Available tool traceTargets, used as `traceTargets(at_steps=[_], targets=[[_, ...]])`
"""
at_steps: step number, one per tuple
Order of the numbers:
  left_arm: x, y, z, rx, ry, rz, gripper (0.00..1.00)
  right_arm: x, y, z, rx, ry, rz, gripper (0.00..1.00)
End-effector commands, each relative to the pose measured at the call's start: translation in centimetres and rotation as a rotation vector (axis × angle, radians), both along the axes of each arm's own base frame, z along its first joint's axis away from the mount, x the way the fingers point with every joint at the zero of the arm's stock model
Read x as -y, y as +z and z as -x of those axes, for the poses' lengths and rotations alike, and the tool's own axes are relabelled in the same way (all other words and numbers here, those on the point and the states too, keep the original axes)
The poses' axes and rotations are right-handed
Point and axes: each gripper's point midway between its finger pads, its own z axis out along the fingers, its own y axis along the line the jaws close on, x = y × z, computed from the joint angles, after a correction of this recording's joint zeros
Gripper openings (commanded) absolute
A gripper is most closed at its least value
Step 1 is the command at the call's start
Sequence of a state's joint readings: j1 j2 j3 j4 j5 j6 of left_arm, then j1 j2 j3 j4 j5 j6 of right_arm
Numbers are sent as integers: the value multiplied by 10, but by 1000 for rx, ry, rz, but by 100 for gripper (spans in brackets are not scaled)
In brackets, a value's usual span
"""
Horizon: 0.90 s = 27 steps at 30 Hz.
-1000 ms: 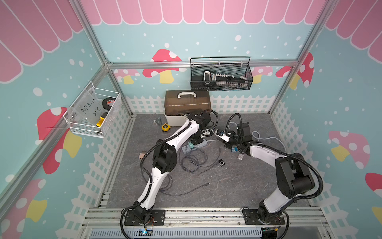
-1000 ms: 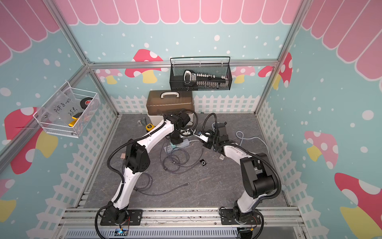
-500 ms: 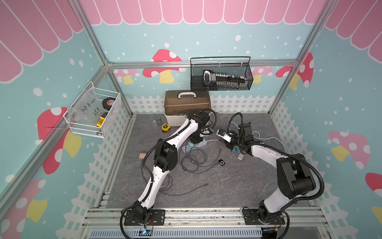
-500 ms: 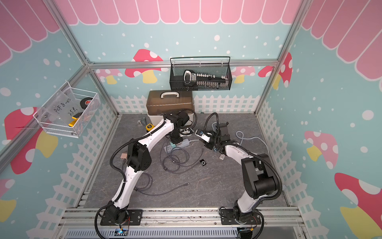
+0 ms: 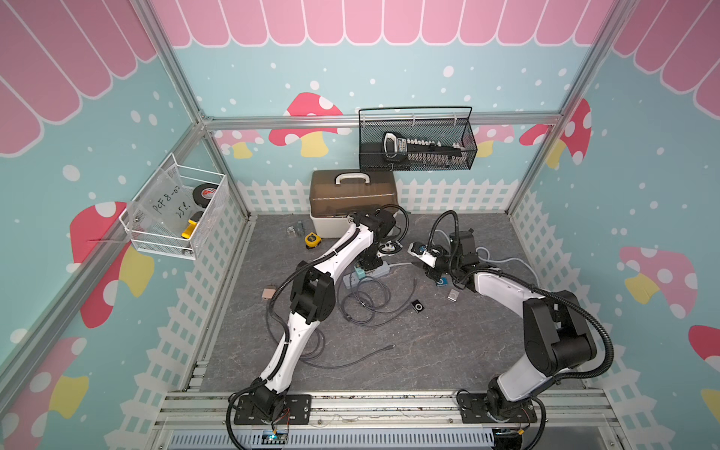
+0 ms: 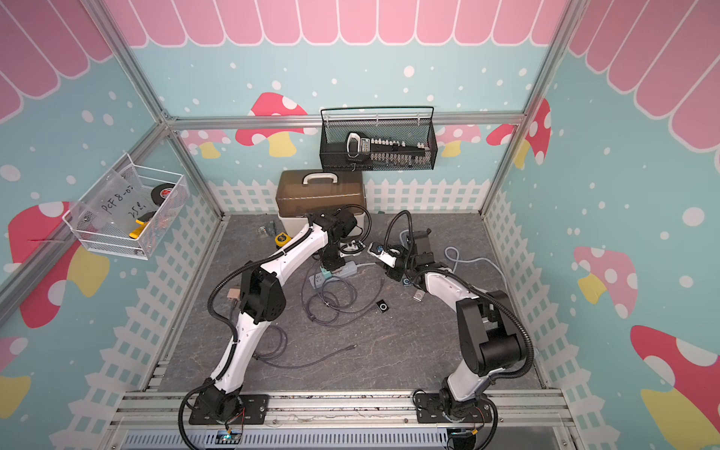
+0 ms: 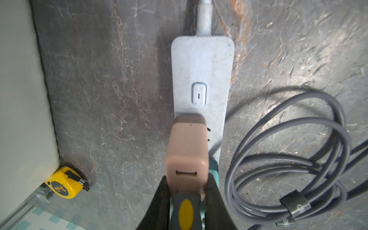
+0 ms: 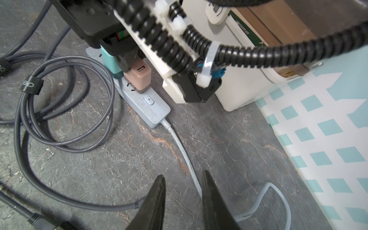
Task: Charge mp3
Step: Insert the plug into the socket.
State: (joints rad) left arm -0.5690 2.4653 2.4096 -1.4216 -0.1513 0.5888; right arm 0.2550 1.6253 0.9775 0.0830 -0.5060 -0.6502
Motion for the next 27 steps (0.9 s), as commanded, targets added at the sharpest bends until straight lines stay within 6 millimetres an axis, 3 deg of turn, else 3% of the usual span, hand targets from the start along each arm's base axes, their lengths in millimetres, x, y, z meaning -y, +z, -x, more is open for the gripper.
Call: traceTargets(at_steps=[1,6,12,15,20,27], targets=[[22,-1,-29,92,22,115,25,5,23,-6,55,-30,-20,29],[33,37,-38,164,2,202,36,11,28,-4,58,-64,-45,31],[23,26,-31,134,-6,146,41,10,33,4,54,-58,-75,33],[25,36,-34,161,14,166,45,13,36,4,64,-81,-81,34],[40,79,-49,278,37,264,49,27,36,-2,49,-188,-76,34],[54,128,-51,382,76,368,50,51,41,-10,13,-379,-121,34]])
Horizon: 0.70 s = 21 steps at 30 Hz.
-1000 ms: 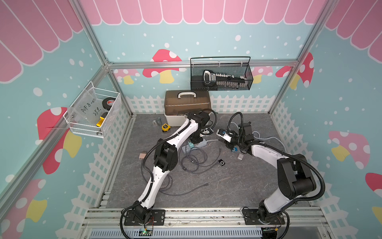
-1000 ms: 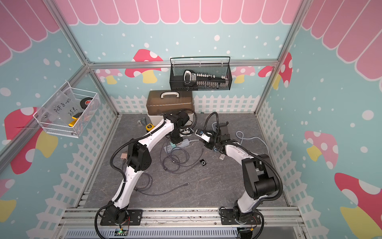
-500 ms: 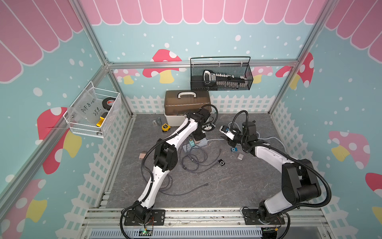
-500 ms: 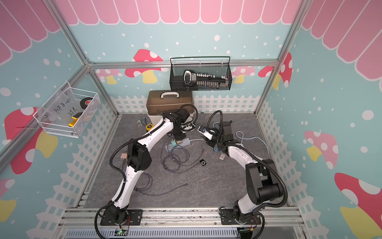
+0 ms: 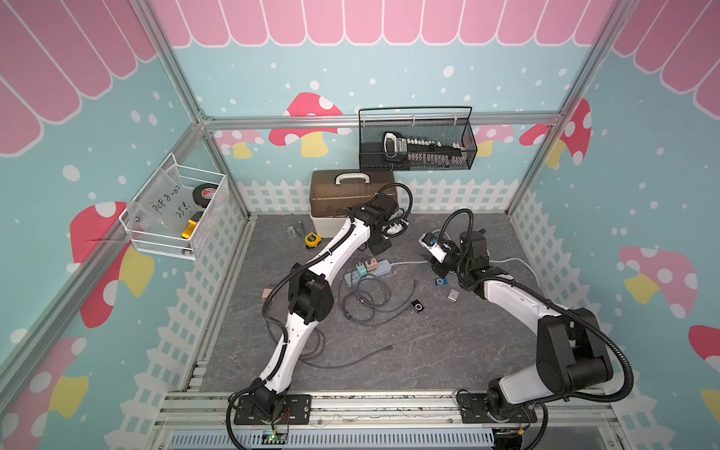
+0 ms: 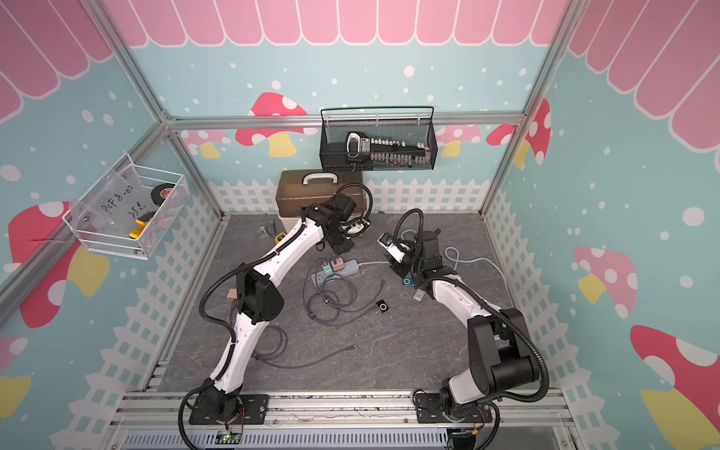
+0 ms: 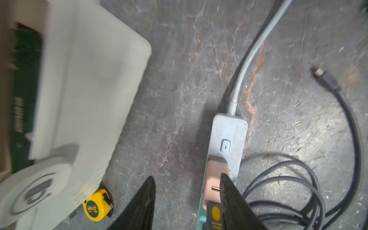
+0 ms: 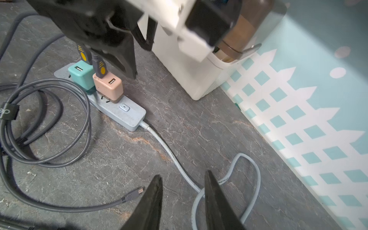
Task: Charge mp3
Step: Insert the plug into the socket.
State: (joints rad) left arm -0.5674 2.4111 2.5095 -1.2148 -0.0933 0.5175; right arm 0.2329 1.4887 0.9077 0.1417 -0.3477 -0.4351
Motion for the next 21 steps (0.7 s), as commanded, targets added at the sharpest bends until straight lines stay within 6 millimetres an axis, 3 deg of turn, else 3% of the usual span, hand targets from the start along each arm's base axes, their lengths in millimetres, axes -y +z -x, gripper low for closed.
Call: traceTargets(at_steps=[1,5,8,12,15,21], targets=[[13,62,0,119,26,119,50,23,7,-7,-11,-164,-44,34],[25,78,15,138,36,177,51,56,9,-16,-40,-387,-86,35],[45,76,34,140,40,223,50,76,14,-19,-45,-510,-138,40],[74,56,59,146,63,268,49,116,18,-21,-69,-765,-244,48],[85,33,67,106,155,330,47,137,15,-18,-107,-880,-277,50],[107,-9,77,110,255,498,46,149,9,-12,-156,-927,-281,50]])
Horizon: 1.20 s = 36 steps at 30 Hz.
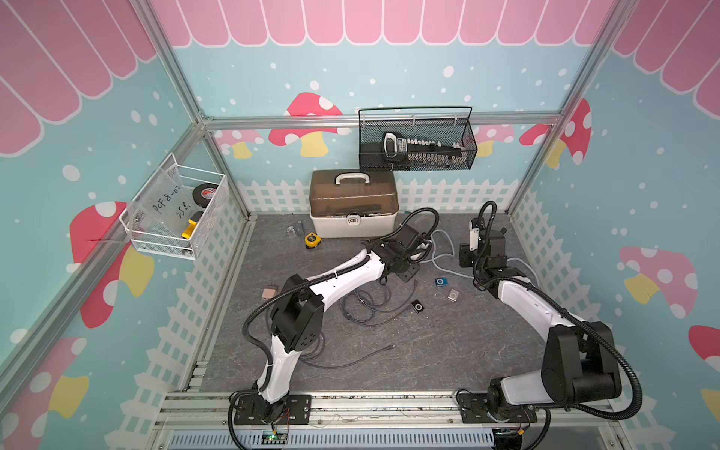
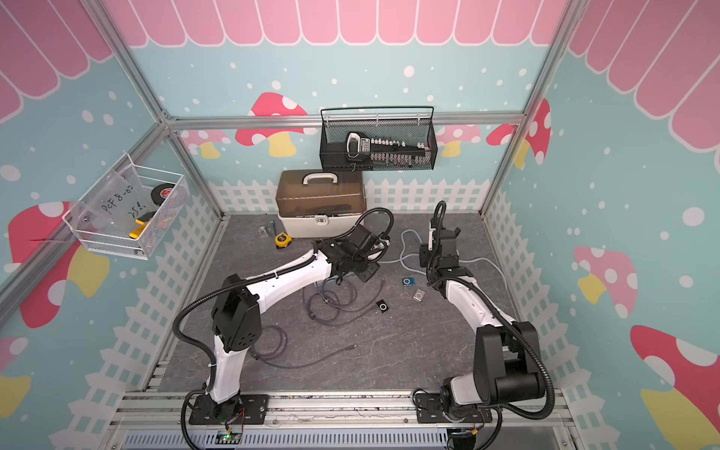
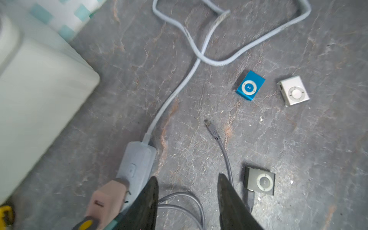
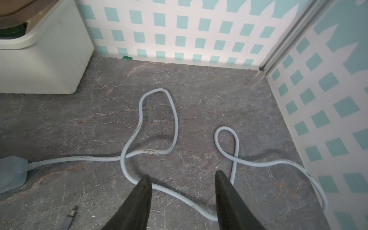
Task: Charge mp3
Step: Insert the plug into the socket, then pick up the charging cable from the center of the board.
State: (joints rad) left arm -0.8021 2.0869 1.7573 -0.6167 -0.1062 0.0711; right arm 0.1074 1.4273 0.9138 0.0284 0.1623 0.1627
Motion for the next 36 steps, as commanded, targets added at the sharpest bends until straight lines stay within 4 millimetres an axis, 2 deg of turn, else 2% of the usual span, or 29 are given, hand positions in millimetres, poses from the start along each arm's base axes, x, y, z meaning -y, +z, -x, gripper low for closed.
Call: traceTargets(at_steps=[1,6,13,22,36], targets=[[19,15,-12,89,112,206,45,11,8,5,-8,-77,-33,50],[22,-11,-4,121,180,260,45,12,5,10,-28,-65,-22,50],[46,-27,7,147,136,305,44,13,-4,13,-50,-58,-11,49],[45,-62,6,84,178,226,38,13,-8,8,-63,-56,-9,48],[48,-106,28,4,178,154,33,19,-17,10,-91,-76,15,46]])
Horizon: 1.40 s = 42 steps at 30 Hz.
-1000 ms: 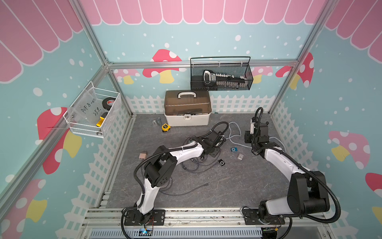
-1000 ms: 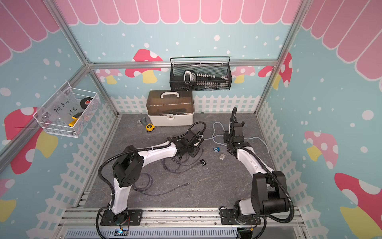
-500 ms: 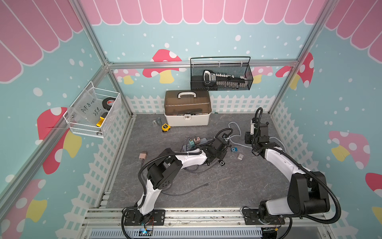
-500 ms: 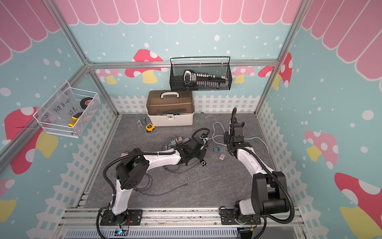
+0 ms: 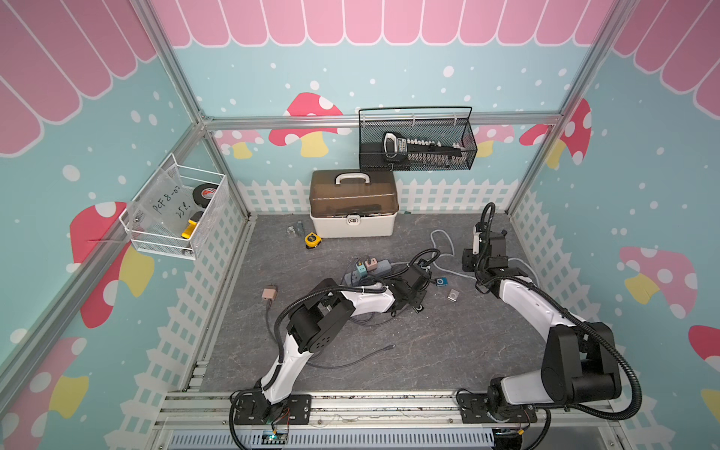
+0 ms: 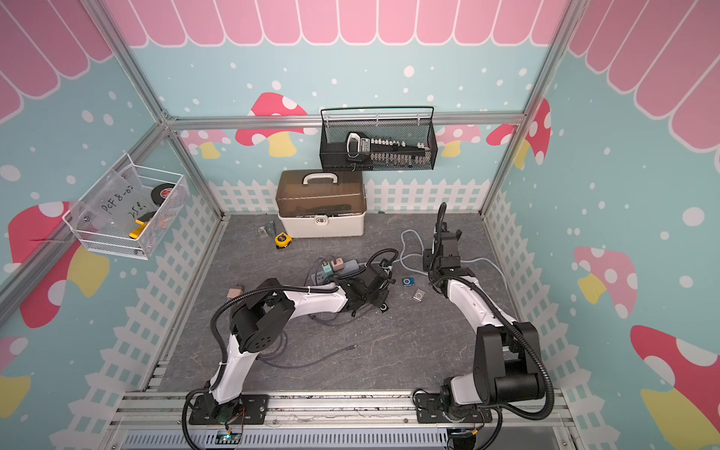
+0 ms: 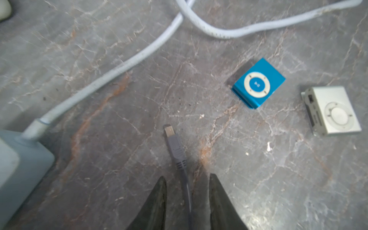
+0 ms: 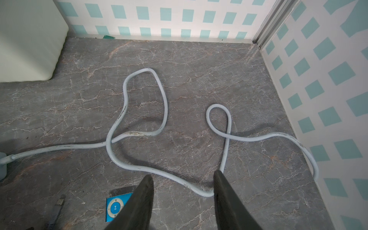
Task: Charge mp3
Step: Pick up the charging cable from the center of the board.
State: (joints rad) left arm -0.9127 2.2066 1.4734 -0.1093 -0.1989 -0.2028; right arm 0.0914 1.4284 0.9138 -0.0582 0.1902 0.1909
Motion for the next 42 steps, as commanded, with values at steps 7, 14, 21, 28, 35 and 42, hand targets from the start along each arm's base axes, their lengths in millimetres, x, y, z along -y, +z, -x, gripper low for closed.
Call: traceTargets(at_steps=[7,14,21,28,35,42], targets=[[-5,-28,11,-40,32,-91,12,7,-5,-2,-19,-24,13,45],[-4,-34,12,-60,-24,-113,0,5,-4,-6,-19,-11,9,44],[-11,-12,5,-77,-100,-80,0,-5,-4,-10,-15,75,24,43],[-22,42,17,-120,-284,19,0,-42,14,-16,113,371,67,39],[-33,71,35,-175,-433,51,0,-106,9,14,249,897,141,30],[-52,92,43,-172,-493,37,0,-145,7,60,327,1248,8,30]])
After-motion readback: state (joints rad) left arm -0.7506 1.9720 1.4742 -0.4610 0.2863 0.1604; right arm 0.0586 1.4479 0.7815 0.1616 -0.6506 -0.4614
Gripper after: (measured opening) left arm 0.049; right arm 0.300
